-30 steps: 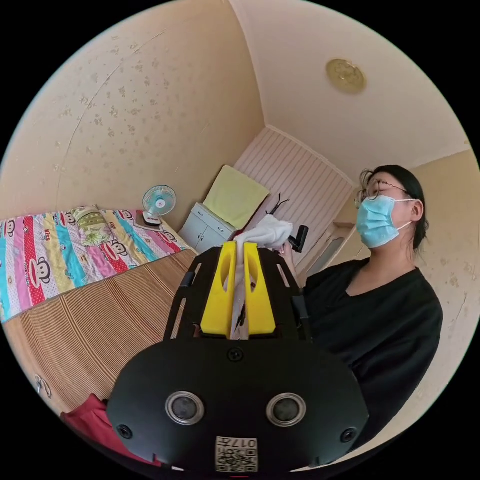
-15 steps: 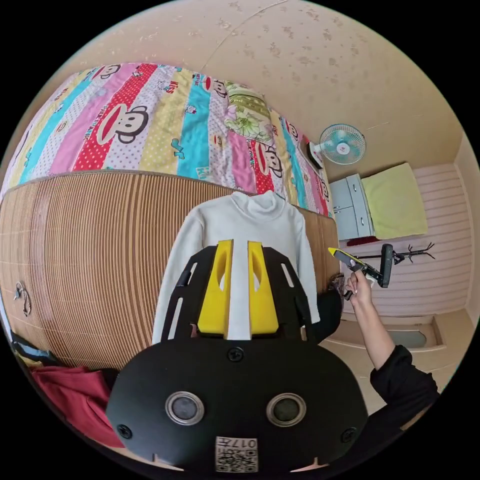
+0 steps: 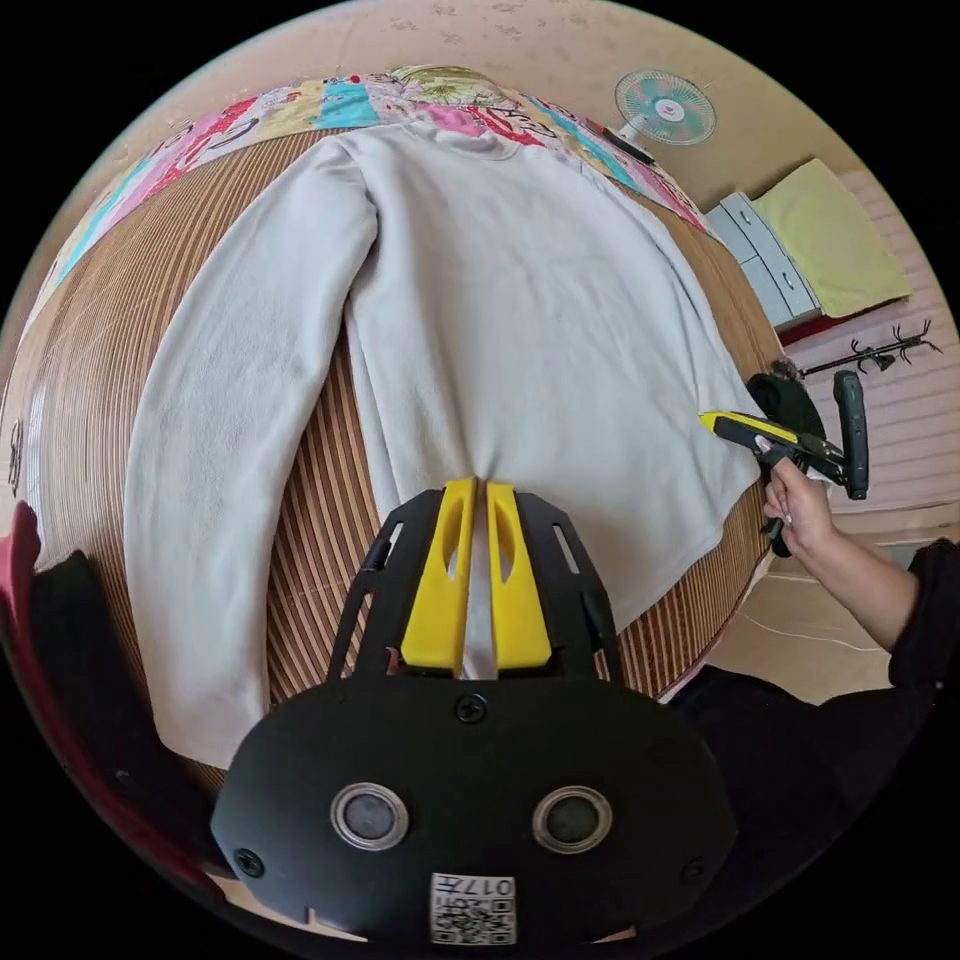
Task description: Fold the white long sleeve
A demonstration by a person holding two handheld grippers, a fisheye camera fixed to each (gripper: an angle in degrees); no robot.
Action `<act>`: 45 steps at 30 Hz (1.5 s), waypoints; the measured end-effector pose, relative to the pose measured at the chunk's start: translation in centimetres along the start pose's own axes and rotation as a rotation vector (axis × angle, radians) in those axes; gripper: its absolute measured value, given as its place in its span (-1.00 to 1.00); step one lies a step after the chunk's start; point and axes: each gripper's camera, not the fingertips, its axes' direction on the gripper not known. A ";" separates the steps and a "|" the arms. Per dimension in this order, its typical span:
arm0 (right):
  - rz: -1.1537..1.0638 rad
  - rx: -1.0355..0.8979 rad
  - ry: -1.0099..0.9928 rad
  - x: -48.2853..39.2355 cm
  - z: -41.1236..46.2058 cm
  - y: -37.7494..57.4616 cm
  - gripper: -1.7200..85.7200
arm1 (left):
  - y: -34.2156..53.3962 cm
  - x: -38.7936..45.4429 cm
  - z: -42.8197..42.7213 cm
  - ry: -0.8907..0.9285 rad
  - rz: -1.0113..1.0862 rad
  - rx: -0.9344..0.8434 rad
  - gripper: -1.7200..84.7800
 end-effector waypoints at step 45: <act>-0.286 0.096 -0.339 -6.7 6.0 -11.5 -0.95 | 15.3 -25.1 -38.7 0.109 -0.354 0.794 -0.90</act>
